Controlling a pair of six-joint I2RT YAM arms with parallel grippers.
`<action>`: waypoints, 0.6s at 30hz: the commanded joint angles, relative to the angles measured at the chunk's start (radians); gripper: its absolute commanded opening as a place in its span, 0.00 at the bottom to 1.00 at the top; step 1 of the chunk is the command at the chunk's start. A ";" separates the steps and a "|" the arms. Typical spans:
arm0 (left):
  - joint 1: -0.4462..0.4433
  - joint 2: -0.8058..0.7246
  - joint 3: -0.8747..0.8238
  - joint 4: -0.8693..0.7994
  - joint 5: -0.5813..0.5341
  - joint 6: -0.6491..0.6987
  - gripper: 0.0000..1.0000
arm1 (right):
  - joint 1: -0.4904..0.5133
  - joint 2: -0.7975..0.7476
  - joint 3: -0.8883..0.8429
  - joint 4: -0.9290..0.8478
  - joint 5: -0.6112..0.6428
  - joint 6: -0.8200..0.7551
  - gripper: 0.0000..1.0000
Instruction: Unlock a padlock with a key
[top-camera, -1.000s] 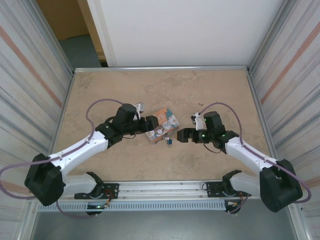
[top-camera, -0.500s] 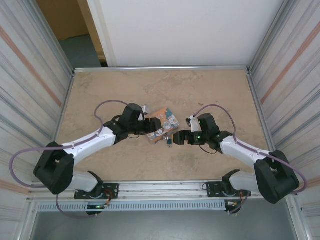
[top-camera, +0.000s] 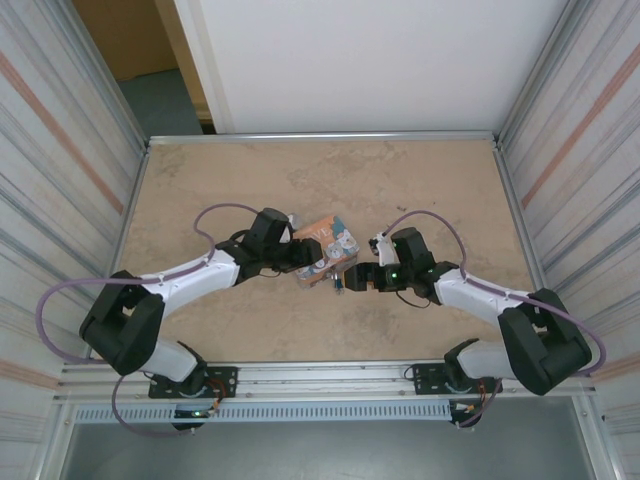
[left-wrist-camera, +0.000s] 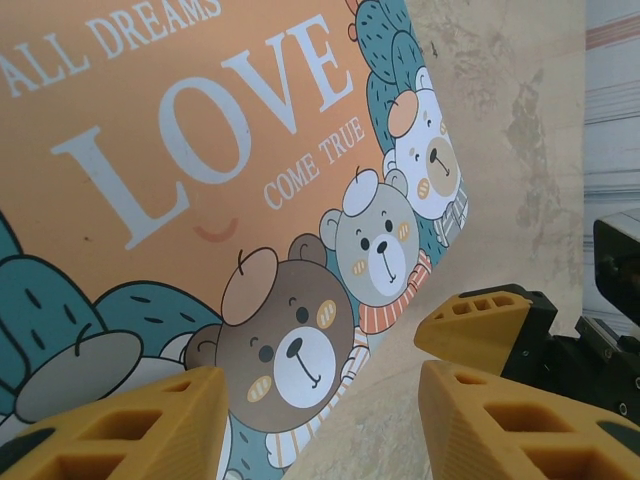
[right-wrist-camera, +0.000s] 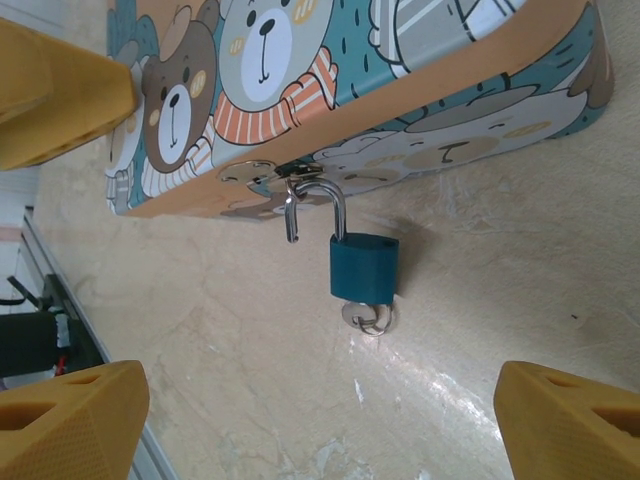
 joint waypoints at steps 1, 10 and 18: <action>0.005 0.013 -0.011 0.018 0.008 -0.006 0.53 | 0.005 0.013 0.004 0.056 -0.027 0.028 0.86; 0.005 0.002 -0.038 0.032 0.012 -0.016 0.54 | -0.014 0.009 -0.020 0.098 -0.044 0.036 0.85; 0.005 -0.005 -0.037 0.033 0.013 -0.019 0.54 | -0.028 0.009 -0.065 0.204 -0.074 0.063 0.80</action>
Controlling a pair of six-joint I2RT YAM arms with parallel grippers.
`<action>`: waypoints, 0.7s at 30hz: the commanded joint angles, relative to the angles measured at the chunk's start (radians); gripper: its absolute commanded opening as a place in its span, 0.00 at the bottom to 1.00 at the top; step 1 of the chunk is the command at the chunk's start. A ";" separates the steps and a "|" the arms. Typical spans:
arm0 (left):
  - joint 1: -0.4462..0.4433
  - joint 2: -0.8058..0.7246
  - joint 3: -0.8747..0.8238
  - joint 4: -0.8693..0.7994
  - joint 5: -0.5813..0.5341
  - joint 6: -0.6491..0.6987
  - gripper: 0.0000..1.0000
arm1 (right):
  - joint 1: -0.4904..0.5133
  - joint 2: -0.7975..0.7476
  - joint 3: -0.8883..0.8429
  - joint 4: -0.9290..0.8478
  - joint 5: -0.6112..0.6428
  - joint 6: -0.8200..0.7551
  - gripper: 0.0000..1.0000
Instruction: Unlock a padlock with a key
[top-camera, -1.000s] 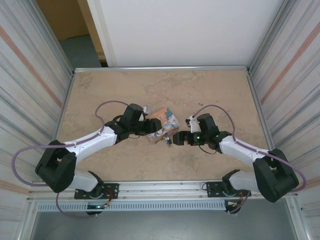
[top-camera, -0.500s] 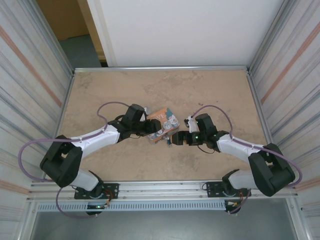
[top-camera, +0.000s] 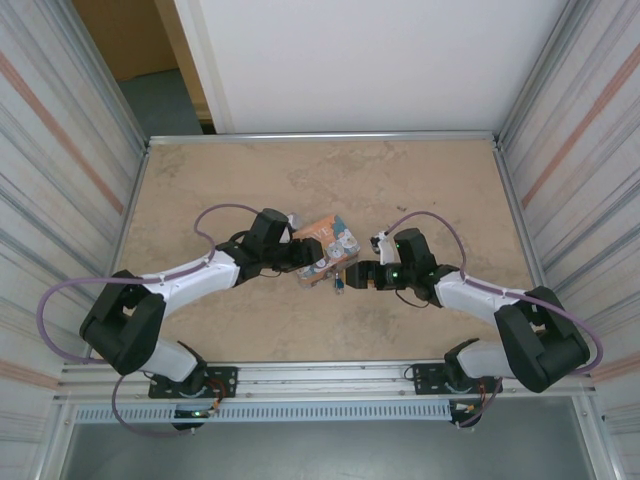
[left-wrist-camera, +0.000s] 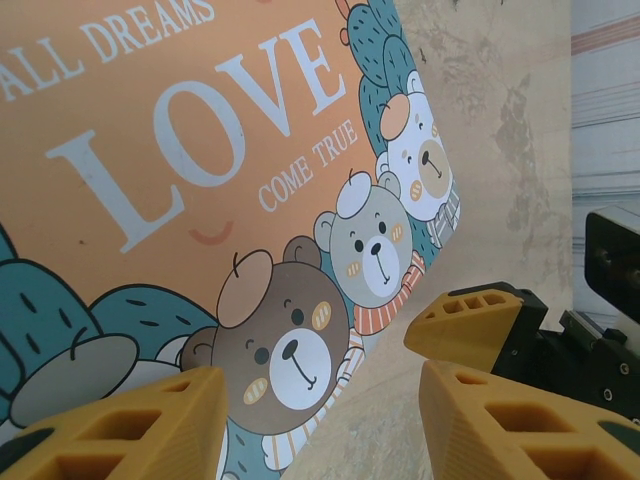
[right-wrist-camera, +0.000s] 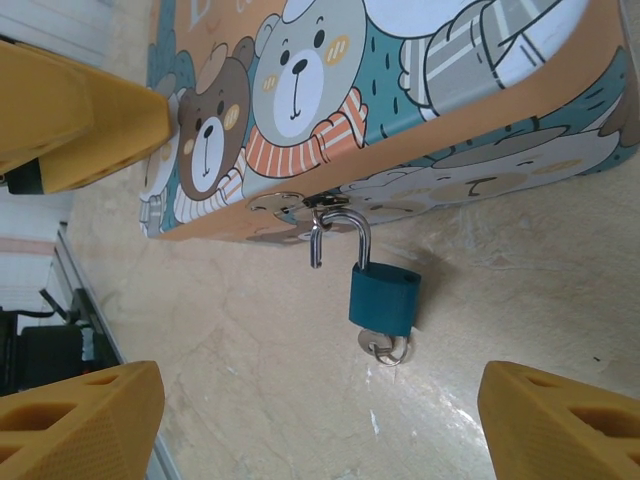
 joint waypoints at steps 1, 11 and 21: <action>0.005 -0.006 -0.023 -0.007 0.006 -0.013 0.54 | -0.008 0.001 -0.021 0.075 -0.035 0.026 0.79; 0.005 -0.004 -0.029 -0.002 0.008 -0.016 0.54 | -0.006 0.035 -0.043 0.141 -0.060 0.024 0.68; 0.005 -0.003 -0.027 -0.005 0.010 -0.018 0.54 | 0.044 0.039 -0.041 0.185 0.072 -0.033 0.68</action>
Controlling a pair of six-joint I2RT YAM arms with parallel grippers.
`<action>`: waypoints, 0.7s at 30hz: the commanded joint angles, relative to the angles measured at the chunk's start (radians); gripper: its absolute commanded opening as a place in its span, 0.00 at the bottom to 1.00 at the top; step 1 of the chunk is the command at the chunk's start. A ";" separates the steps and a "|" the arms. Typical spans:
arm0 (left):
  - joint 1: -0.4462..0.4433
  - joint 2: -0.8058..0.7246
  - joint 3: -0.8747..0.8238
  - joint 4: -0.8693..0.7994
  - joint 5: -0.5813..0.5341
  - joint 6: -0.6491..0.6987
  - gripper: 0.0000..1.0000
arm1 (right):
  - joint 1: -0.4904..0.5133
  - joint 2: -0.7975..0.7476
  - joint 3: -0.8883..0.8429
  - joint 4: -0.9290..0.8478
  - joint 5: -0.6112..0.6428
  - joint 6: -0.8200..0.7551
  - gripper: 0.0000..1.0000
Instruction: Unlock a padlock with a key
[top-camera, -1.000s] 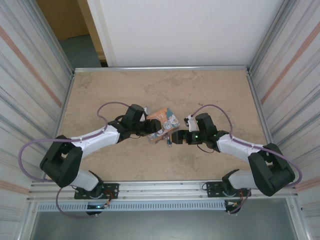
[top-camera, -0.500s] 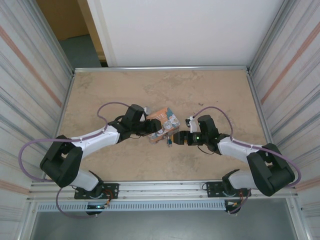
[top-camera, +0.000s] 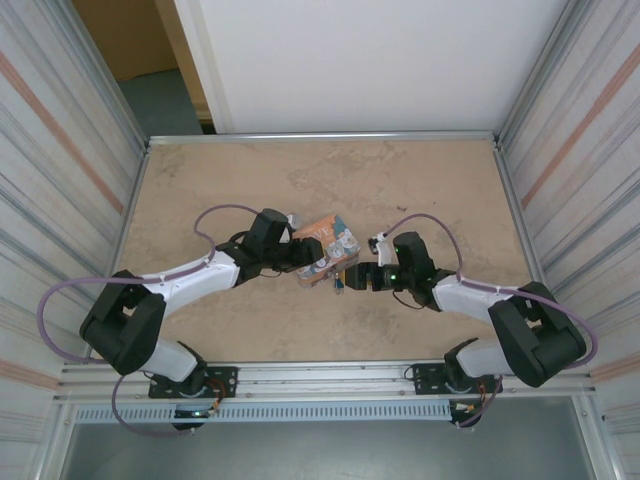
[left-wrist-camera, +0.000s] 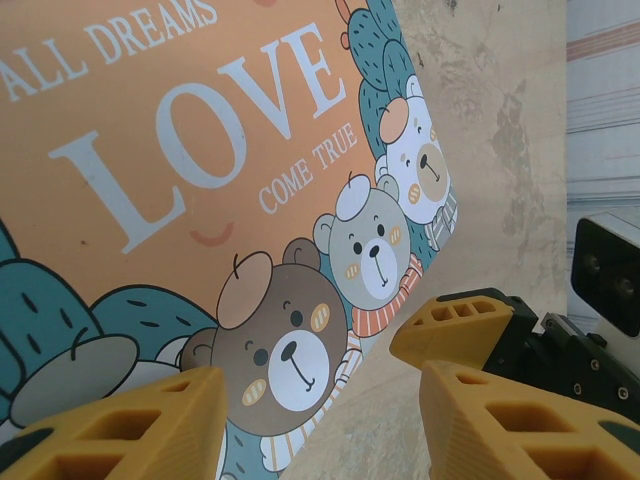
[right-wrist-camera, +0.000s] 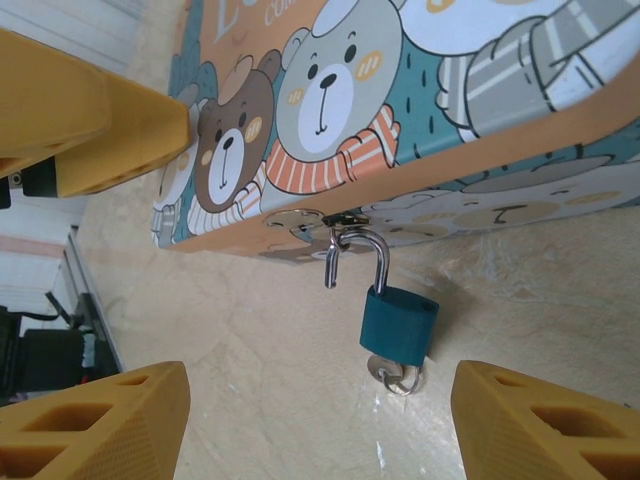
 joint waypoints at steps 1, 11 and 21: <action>0.005 -0.003 -0.023 -0.018 0.009 -0.003 0.54 | 0.020 0.007 0.002 0.039 0.059 -0.046 0.68; 0.004 -0.003 -0.024 -0.018 0.010 -0.004 0.54 | 0.032 0.059 0.011 0.105 0.073 -0.075 0.68; 0.002 -0.001 -0.022 -0.019 0.011 -0.004 0.54 | 0.055 0.142 0.041 0.176 0.053 -0.077 0.67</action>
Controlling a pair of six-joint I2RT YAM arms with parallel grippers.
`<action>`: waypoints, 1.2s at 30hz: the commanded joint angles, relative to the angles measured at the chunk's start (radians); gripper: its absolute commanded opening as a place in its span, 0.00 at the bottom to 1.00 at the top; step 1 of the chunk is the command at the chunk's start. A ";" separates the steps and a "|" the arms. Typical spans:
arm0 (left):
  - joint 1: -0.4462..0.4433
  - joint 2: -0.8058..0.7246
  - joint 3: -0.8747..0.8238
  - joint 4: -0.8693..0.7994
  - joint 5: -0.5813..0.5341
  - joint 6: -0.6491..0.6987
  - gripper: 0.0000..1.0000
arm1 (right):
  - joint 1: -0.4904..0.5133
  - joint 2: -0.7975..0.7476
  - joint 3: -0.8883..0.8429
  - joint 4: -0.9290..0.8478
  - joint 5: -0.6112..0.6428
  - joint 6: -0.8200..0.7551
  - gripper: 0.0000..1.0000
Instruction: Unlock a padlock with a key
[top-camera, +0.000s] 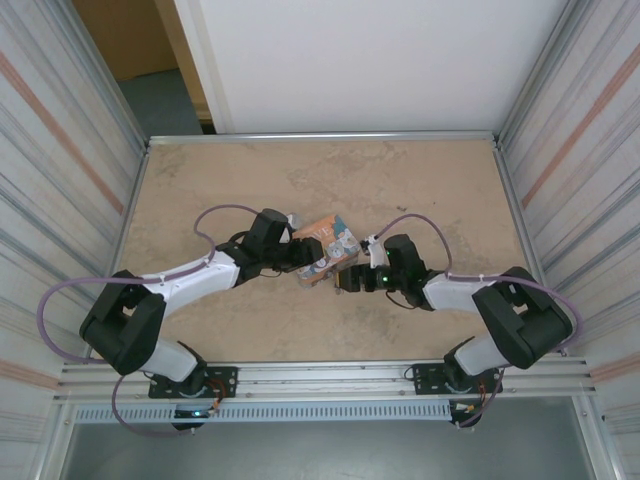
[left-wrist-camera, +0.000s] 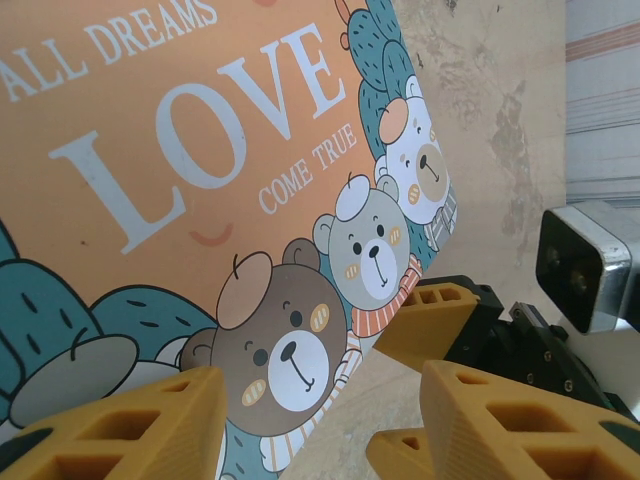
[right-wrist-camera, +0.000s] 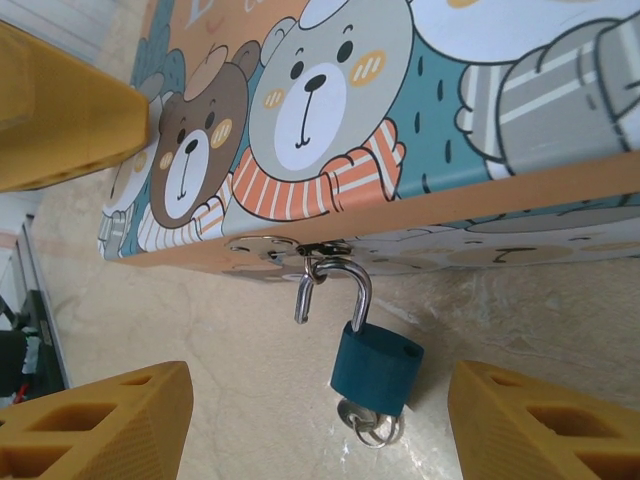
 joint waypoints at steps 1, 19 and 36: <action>0.001 -0.001 -0.021 -0.021 0.011 -0.004 0.54 | 0.009 0.032 0.039 0.065 -0.008 -0.025 0.67; 0.001 0.002 -0.019 -0.014 0.023 -0.004 0.54 | 0.019 0.165 0.075 0.155 -0.071 -0.026 0.63; 0.002 0.002 -0.016 -0.016 0.024 -0.002 0.54 | 0.024 0.198 0.073 0.209 -0.107 -0.024 0.57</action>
